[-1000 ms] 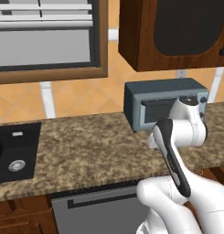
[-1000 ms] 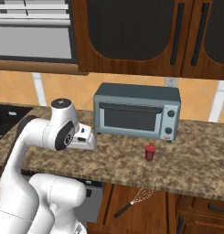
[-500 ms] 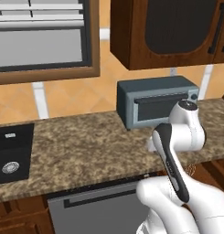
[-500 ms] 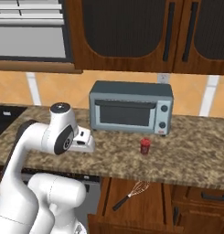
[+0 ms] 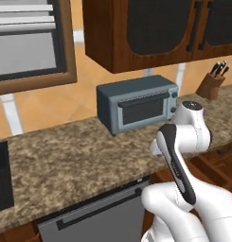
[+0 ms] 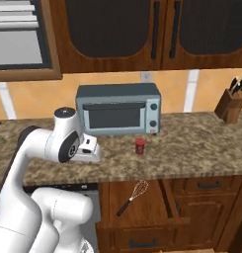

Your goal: Pick the whisk from the drawer and place it on the counter.

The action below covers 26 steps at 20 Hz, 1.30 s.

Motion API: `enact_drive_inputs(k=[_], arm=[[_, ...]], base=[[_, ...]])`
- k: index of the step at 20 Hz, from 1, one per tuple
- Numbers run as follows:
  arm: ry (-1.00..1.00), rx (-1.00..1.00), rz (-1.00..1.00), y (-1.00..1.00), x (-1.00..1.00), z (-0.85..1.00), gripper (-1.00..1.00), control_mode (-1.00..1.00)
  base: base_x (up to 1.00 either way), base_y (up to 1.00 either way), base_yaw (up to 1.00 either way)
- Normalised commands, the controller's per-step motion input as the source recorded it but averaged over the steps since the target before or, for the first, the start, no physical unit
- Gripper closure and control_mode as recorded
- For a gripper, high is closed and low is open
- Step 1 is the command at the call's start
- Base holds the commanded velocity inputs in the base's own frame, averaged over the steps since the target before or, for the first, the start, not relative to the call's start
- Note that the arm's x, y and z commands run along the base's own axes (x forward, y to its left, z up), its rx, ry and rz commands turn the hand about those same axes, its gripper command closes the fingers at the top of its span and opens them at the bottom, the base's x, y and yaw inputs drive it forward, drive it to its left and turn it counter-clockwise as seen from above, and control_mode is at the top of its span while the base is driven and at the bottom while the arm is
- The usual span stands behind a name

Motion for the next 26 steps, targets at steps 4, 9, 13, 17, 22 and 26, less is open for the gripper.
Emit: enact_drive_inputs(k=[4, 9, 13, 17, 22, 26], arm=[[0.0, 0.0, 0.0, 0.0, 0.0, 0.0, -1.0, 1.0], [0.0, 0.0, 0.0, 0.0, 0.0, 0.0, -1.0, 1.0], [0.0, 0.0, 0.0, 0.0, 0.0, 0.0, -1.0, 1.0], [0.0, 0.0, -0.04, 0.07, 0.08, 0.0, -1.0, -1.0], [-0.01, 0.0, 0.0, -0.23, 0.07, -0.02, -1.0, -1.0], [0.0, 0.01, 0.0, -0.66, -0.01, -0.16, -1.0, -1.0]], base=[[0.0, 0.49, -0.4], [0.08, 0.35, -0.37], [0.35, 0.33, -0.37], [0.31, 0.3, -0.25], [0.0, 0.0, 0.0], [0.0, 0.0, 0.0]])
